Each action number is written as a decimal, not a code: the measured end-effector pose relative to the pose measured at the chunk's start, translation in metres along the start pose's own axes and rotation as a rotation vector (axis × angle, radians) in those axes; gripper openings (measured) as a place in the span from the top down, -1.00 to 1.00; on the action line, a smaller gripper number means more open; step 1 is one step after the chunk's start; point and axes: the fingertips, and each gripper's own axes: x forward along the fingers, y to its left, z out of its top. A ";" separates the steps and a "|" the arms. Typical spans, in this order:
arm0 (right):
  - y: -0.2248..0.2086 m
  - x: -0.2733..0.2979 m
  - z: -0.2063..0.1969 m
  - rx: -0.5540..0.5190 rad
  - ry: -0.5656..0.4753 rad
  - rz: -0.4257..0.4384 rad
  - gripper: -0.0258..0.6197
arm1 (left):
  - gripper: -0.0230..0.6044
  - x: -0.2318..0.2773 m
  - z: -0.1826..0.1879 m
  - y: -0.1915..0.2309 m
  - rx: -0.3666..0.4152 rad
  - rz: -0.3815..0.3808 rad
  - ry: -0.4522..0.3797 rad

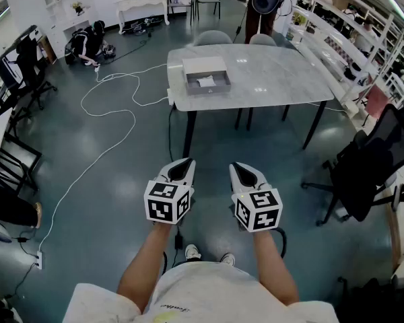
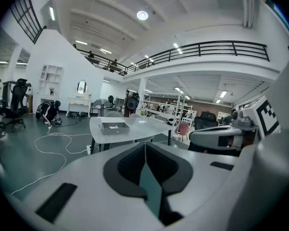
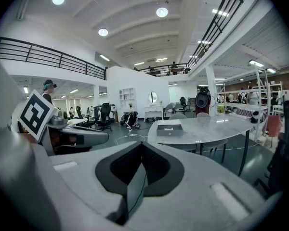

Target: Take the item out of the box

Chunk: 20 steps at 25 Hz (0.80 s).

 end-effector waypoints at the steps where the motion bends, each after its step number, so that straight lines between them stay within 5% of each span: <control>1: 0.002 0.002 -0.001 0.003 0.000 -0.002 0.91 | 0.87 0.000 -0.001 0.002 -0.001 -0.004 0.001; 20: 0.008 0.048 0.023 0.003 -0.029 -0.050 0.91 | 0.87 0.030 0.013 0.038 0.017 -0.082 0.012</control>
